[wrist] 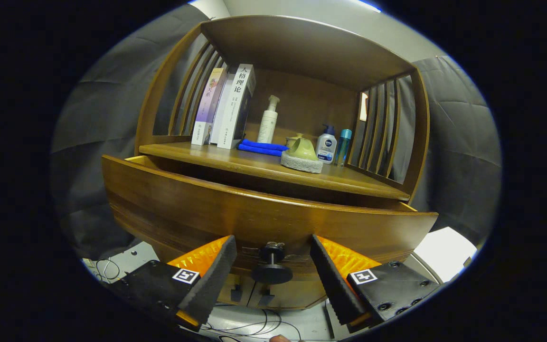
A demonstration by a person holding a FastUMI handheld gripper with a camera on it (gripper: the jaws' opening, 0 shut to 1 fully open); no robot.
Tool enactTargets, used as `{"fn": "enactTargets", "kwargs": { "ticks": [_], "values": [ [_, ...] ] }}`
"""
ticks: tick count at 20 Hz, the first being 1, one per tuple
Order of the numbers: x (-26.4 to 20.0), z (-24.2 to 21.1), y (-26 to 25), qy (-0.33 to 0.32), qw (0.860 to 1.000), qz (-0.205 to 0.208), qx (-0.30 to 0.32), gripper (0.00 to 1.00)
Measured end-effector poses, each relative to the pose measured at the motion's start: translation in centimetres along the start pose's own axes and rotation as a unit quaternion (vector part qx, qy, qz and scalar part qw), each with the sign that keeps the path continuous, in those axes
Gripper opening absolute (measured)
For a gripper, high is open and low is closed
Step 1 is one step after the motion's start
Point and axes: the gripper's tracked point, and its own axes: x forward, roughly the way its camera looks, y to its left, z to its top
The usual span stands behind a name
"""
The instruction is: Pull open the drawer, take out the items inside it, and place them on the countertop above the cabinet.
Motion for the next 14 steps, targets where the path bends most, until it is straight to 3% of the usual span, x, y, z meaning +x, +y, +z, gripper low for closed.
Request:
{"fn": "enactTargets", "kwargs": {
  "ticks": [14],
  "values": [
    [5.4,0.7,1.2,0.027,1.0,-0.001,0.001,1.0]
  ]
}}
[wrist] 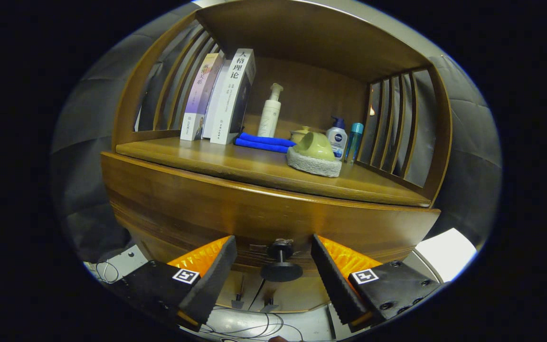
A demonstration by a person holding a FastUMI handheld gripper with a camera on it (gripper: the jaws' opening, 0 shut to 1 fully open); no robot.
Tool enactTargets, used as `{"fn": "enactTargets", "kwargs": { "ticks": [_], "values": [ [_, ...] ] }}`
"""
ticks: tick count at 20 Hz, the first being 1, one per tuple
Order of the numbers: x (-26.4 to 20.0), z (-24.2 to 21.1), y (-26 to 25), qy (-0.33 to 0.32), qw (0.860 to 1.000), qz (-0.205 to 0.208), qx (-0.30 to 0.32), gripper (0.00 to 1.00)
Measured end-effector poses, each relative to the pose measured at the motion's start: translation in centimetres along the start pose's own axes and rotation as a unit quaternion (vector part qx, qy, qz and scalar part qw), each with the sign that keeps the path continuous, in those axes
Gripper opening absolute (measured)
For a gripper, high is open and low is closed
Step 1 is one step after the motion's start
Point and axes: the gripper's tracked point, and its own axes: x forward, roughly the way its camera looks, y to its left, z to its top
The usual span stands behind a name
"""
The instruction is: Pull open the drawer, take out the items inside it, and place them on the countertop above the cabinet.
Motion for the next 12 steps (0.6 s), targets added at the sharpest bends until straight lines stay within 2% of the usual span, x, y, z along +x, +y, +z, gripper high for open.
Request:
{"fn": "enactTargets", "kwargs": {
  "ticks": [6,12],
  "values": [
    [1.4,-0.3,0.8,0.015,1.0,0.01,0.022,1.0],
    [0.9,-0.3,-0.1,0.009,1.0,0.005,-0.007,0.98]
  ]
}}
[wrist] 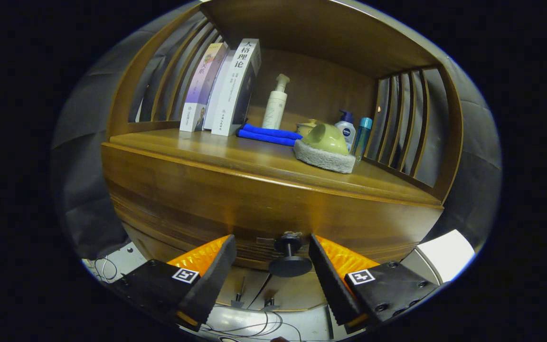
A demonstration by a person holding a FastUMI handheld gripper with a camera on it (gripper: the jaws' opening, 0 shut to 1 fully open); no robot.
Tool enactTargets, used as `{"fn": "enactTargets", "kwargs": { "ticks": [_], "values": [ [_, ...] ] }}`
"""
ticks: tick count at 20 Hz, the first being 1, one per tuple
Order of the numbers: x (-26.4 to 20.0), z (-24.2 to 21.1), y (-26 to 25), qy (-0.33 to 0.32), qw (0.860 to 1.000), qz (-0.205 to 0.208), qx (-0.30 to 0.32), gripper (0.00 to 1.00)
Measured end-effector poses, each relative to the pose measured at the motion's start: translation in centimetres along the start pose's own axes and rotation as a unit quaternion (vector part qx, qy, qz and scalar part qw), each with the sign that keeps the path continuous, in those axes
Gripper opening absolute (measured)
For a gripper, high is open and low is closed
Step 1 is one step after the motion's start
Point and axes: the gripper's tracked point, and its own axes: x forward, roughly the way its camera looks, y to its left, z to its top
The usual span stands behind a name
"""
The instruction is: Pull open the drawer, take out the items inside it, and place them on the countertop above the cabinet.
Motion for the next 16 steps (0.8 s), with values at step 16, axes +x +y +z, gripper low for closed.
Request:
{"fn": "enactTargets", "kwargs": {
  "ticks": [16],
  "values": [
    [-14.7,12.4,-8.6,-0.153,0.985,0.016,0.071,0.98]
  ]
}}
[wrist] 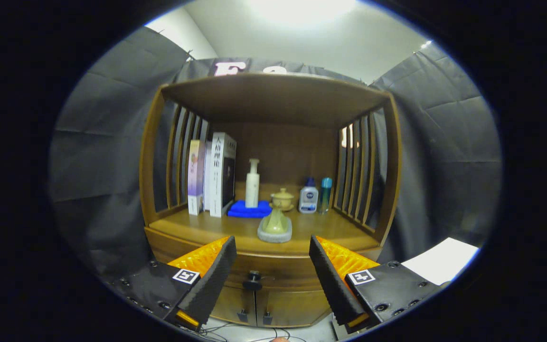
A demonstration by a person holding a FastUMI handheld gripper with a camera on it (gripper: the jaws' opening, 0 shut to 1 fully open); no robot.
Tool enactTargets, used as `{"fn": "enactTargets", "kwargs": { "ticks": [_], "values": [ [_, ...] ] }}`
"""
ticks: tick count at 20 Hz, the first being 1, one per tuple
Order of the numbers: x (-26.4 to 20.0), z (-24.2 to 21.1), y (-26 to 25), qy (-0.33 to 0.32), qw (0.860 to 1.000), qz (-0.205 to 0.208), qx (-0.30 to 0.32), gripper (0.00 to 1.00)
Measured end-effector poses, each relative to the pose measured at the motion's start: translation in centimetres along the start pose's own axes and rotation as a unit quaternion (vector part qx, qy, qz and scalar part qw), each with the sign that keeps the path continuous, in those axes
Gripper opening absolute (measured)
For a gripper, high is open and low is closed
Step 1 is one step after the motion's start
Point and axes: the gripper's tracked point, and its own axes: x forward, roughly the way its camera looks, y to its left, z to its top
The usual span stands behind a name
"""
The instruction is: Pull open the drawer, take out the items inside it, and place them on the countertop above the cabinet.
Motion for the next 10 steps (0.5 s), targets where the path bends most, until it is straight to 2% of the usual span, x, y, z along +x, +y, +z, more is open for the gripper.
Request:
{"fn": "enactTargets", "kwargs": {
  "ticks": [6,10],
  "values": [
    [-5.1,6.2,-2.8,-0.07,0.997,-0.002,0.021,0.98],
    [-8.4,6.3,-5.1,-0.09,0.995,-0.009,0.05,0.97]
  ]
}}
